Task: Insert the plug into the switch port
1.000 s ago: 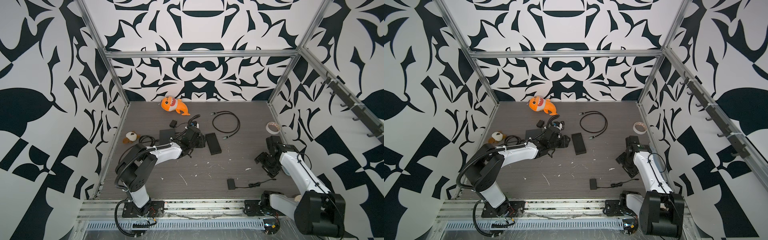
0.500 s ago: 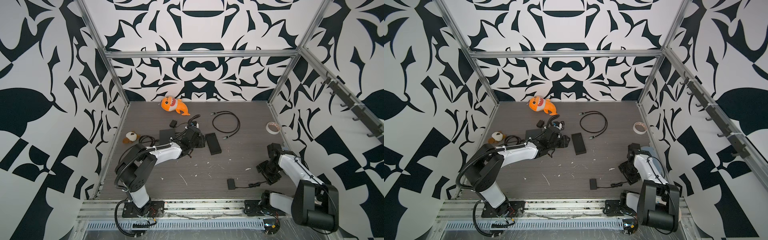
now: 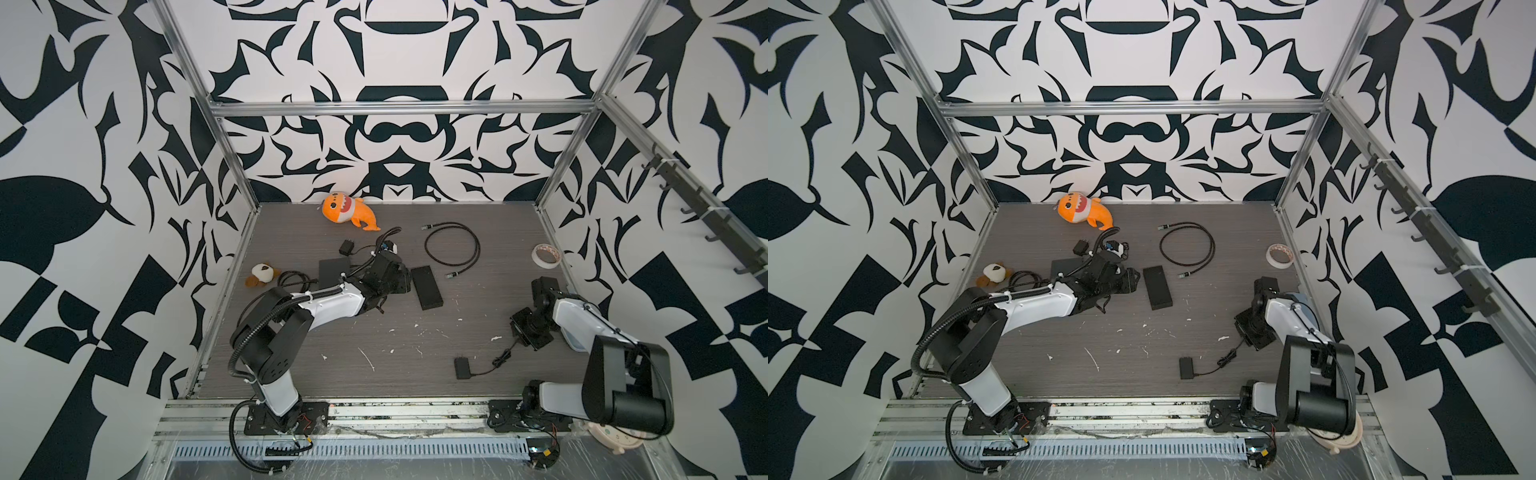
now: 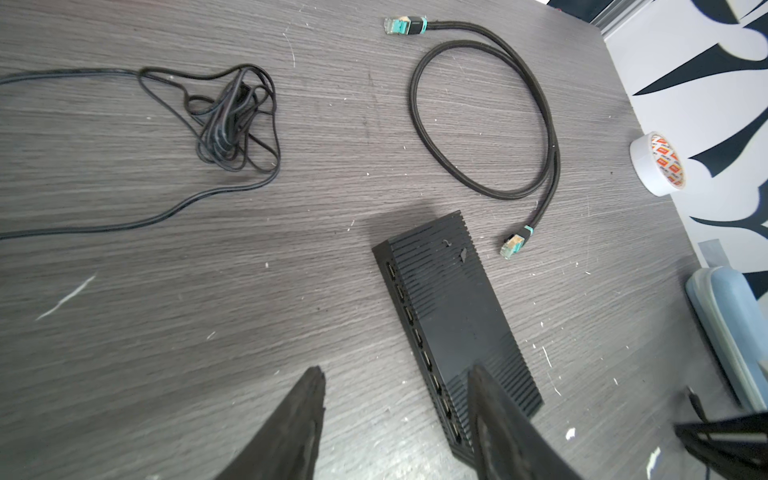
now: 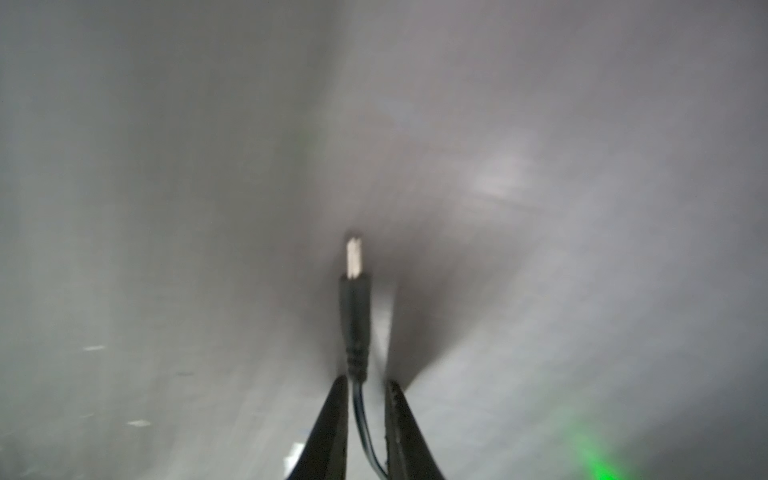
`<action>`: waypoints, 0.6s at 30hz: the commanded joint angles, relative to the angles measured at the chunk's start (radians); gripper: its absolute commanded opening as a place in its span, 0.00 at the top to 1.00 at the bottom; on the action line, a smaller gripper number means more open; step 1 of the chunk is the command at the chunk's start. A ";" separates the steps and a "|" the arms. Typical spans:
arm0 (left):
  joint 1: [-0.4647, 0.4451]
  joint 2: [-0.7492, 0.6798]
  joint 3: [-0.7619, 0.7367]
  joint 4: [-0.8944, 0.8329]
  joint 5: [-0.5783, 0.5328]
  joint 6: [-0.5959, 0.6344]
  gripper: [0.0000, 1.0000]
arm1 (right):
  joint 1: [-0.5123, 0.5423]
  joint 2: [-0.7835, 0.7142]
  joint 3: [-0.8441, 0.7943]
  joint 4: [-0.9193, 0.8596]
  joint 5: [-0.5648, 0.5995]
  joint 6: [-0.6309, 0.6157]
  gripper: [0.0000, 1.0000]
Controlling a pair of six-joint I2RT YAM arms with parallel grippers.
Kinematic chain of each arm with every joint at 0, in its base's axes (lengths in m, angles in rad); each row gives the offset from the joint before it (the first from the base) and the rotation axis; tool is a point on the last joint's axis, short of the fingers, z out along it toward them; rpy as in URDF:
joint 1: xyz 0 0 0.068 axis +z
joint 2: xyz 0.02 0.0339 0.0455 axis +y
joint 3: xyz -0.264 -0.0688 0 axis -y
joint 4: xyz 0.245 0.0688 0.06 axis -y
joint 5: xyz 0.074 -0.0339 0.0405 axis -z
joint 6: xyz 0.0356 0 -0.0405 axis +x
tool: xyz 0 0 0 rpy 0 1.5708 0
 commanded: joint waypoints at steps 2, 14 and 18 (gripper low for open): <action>0.004 0.053 0.060 -0.028 -0.010 -0.004 0.42 | 0.119 0.146 0.107 0.130 -0.063 -0.096 0.87; 0.016 0.123 0.173 -0.108 0.030 0.013 0.42 | 0.308 0.491 0.515 -0.009 -0.066 -0.423 0.90; 0.024 0.123 0.195 -0.144 0.017 0.024 0.42 | 0.307 0.451 0.512 -0.027 -0.069 -0.474 0.73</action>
